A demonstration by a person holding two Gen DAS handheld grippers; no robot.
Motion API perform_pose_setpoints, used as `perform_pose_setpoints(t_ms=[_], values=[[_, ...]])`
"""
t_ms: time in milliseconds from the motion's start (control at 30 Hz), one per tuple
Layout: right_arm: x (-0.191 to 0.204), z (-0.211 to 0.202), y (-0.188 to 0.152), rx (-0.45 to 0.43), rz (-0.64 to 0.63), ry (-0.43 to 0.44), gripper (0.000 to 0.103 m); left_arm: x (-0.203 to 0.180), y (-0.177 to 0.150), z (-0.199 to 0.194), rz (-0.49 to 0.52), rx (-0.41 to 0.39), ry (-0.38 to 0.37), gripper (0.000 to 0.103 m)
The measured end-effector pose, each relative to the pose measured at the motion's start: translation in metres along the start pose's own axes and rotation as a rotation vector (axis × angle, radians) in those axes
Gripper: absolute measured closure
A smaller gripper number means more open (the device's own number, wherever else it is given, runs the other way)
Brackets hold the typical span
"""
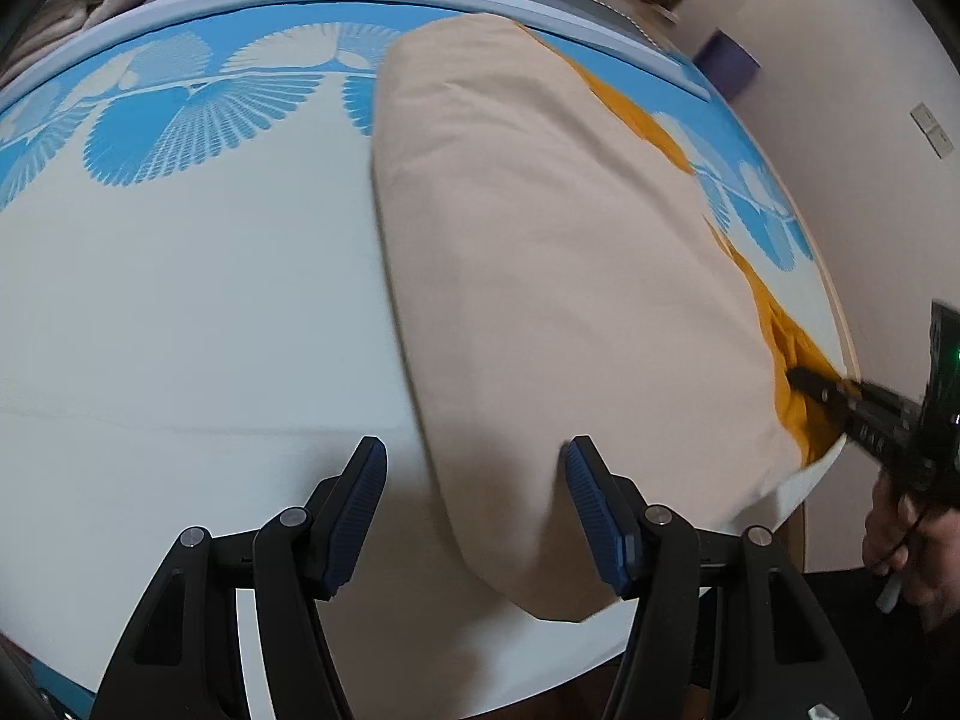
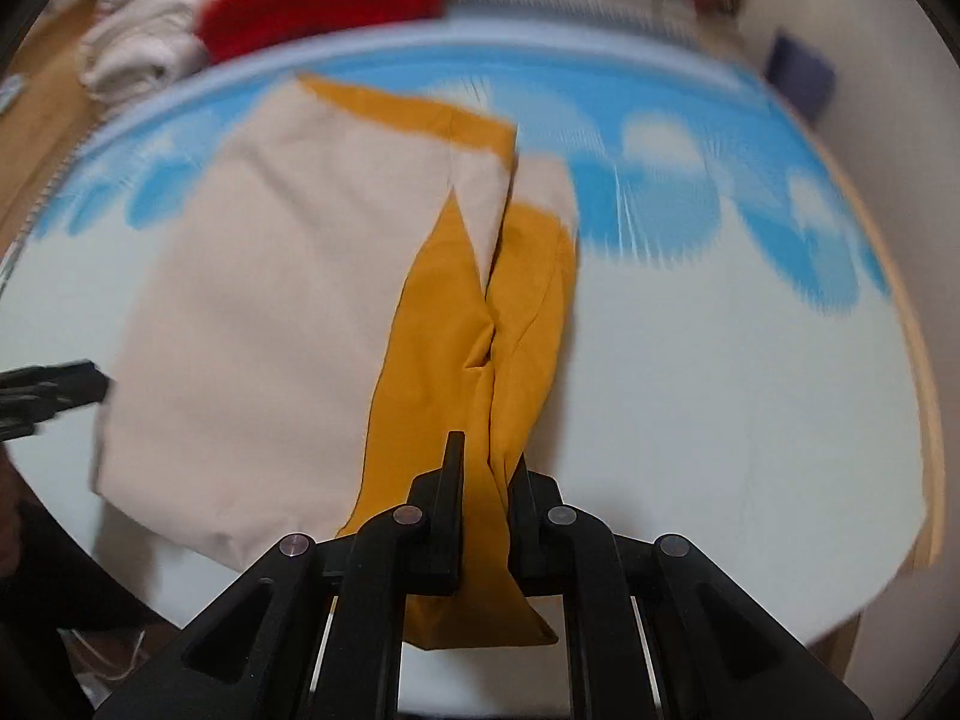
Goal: Fold large clothes
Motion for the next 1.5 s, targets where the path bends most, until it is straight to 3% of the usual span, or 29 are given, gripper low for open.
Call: perform_pose_setpoints(t_ms=[67,167,233,333,400,467,533,600,667,767,833,900,967,1000,1167,1233,1267,1333,1400,1500], values=[[-0.003,-0.004,0.006,-0.047,0.026,0.034,0.092,-0.001,-0.004,0.008,0.022,0.036,0.020,0.047],[-0.004,-0.001,0.013,-0.072,0.092,0.135,0.092,0.003,-0.027,0.037,0.078,0.162,0.098,0.047],[0.003,0.019,0.005,0.004,0.076,0.160,0.091,0.004,-0.036,0.050,0.110,0.204,0.133,0.047],[0.020,0.052,-0.010,0.166,-0.015,0.099,0.091,-0.003,-0.041,0.052,0.144,0.231,0.119,0.047],[0.019,0.059,-0.009,0.174,-0.034,0.089,0.090,-0.006,-0.044,0.052,0.161,0.261,0.111,0.047],[0.016,0.061,-0.009,0.185,-0.009,0.086,0.083,-0.009,-0.046,0.050,0.188,0.289,0.112,0.047],[0.008,0.065,-0.019,0.222,0.003,0.056,0.057,-0.010,-0.038,0.042,0.195,0.295,0.090,0.047],[-0.003,0.066,-0.028,0.257,0.050,0.032,0.042,-0.009,-0.022,0.027,0.165,0.249,0.054,0.048],[-0.011,0.058,-0.026,0.230,0.128,0.069,0.042,-0.003,0.001,0.012,0.109,0.193,0.002,0.047],[-0.019,0.031,-0.007,0.052,0.196,0.137,0.040,0.016,0.036,0.004,-0.038,0.130,-0.067,0.041],[-0.015,0.025,0.005,-0.020,0.194,0.182,0.037,0.025,0.053,0.014,-0.132,0.140,-0.115,0.039],[-0.008,0.038,0.006,0.016,0.183,0.210,0.034,0.037,0.070,0.032,-0.220,0.179,-0.167,0.039],[-0.005,0.067,-0.003,0.145,0.197,0.215,0.034,0.047,0.084,0.047,-0.286,0.191,-0.191,0.039],[-0.007,0.077,-0.005,0.169,0.232,0.240,0.034,0.054,0.092,0.058,-0.332,0.204,-0.220,0.037],[-0.014,0.090,-0.012,0.188,0.354,0.334,0.034,0.060,0.105,0.096,-0.432,0.255,-0.341,0.025],[-0.012,0.092,-0.011,0.192,0.349,0.335,0.035,0.061,0.110,0.108,-0.457,0.254,-0.382,0.025],[-0.008,0.092,-0.009,0.186,0.330,0.330,0.038,0.060,0.111,0.111,-0.462,0.250,-0.397,0.026],[0.000,0.090,-0.006,0.171,0.308,0.349,0.060,0.054,0.114,0.112,-0.437,0.230,-0.398,0.030],[0.009,0.086,-0.002,0.157,0.280,0.349,0.073,0.050,0.119,0.106,-0.396,0.203,-0.380,0.045],[0.019,0.079,0.004,0.137,0.286,0.349,0.082,0.053,0.133,0.082,-0.392,0.163,-0.399,0.056]])
Point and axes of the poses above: each gripper's, at about its wrist camera, not at the fingertips, and z roughly the way its jaws point, x to its left, y to its top, the point moved 5 cm from there along z, roughly the way its jaws point, and after that the axes turned 11 degrees about -z, right-handed, at the moved point
